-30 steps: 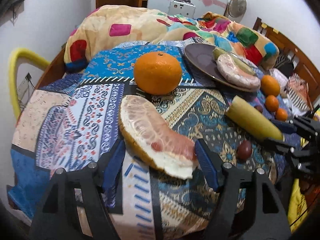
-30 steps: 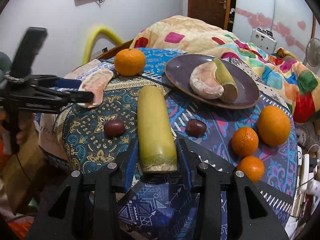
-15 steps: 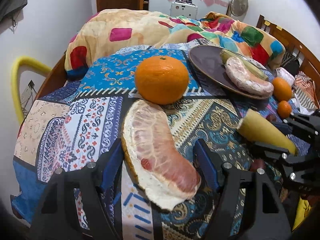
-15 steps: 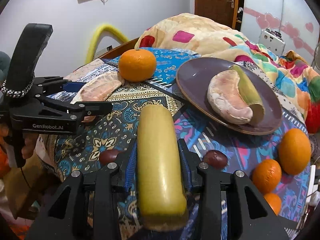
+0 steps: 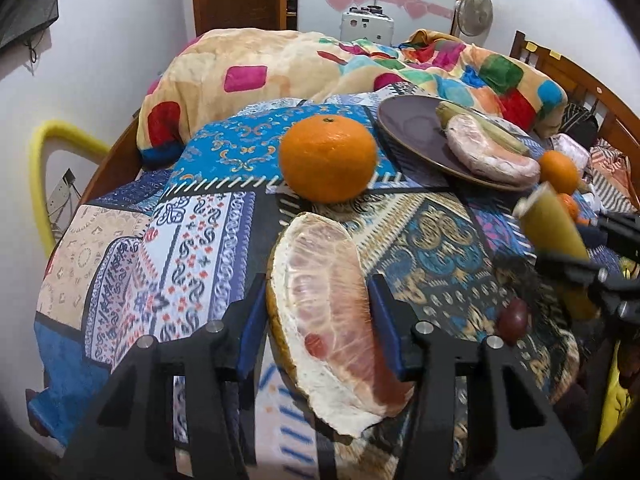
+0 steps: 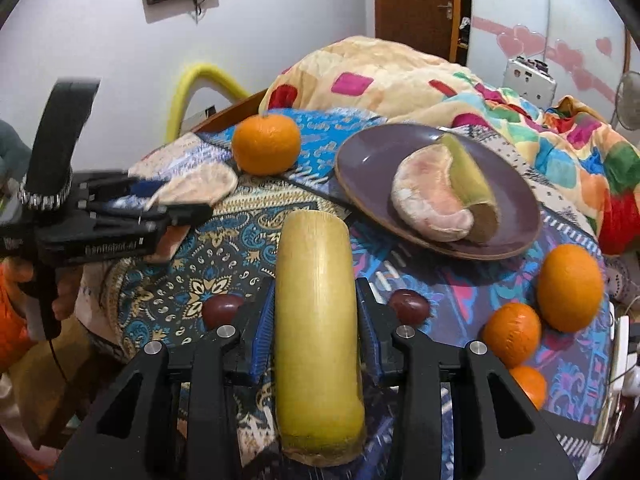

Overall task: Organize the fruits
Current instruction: 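Carry pomelo segment onto plate with left tool while right tool places cylinder beside first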

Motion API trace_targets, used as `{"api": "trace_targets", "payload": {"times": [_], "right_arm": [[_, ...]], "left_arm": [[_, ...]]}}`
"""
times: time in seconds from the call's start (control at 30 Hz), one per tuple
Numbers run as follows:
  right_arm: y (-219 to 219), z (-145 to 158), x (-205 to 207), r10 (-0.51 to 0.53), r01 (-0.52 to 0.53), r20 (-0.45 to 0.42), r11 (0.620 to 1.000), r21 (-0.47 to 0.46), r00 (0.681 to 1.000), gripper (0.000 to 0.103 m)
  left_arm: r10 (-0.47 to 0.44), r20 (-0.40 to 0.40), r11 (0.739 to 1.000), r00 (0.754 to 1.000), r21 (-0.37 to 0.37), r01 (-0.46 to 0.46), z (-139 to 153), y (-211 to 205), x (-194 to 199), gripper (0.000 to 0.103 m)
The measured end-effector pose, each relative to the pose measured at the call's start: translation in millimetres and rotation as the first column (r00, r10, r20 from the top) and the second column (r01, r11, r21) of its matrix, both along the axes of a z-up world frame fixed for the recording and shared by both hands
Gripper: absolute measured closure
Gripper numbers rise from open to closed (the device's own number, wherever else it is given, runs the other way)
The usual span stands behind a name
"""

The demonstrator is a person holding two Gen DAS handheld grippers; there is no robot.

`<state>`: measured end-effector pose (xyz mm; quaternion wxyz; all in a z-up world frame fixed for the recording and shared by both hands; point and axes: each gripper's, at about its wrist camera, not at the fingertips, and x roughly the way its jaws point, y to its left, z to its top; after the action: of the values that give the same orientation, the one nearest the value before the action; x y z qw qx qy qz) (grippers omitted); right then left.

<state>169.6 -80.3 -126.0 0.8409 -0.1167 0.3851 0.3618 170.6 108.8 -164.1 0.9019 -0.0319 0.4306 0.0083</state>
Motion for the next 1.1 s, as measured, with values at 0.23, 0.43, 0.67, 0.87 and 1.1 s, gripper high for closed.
{"api": "trace_targets", "payload": {"times": [0.23,0.43,0.67,0.87,1.1], "right_arm": [[-16,23,-11,-0.033,0.031,0.068,0.999,0.023,0.997,0.068],[-32,37,-11,-0.067,0.063,0.097,0.997,0.045,0.993,0.068],[-50,57,-1,-0.119,0.111,0.146,0.992,0.059,0.982,0.068],[-58,68,12,-0.147,0.140,0.189,0.989,0.053,0.971,0.068],[-66,71,35,-0.189,0.181,0.210,0.982,0.057,0.959,0.068]], "left_arm": [[0.011,0.062,1.000,0.998,0.004,-0.011,25,-8,-19,0.054],[-0.003,0.117,1.000,0.993,-0.001,0.003,51,-21,-17,0.054],[-0.023,0.165,1.000,0.986,-0.012,0.025,69,-39,-4,0.054],[-0.044,0.185,0.999,0.982,-0.015,0.048,78,-51,18,0.054],[-0.066,0.194,0.997,0.979,-0.016,0.071,80,-62,45,0.054]]}}
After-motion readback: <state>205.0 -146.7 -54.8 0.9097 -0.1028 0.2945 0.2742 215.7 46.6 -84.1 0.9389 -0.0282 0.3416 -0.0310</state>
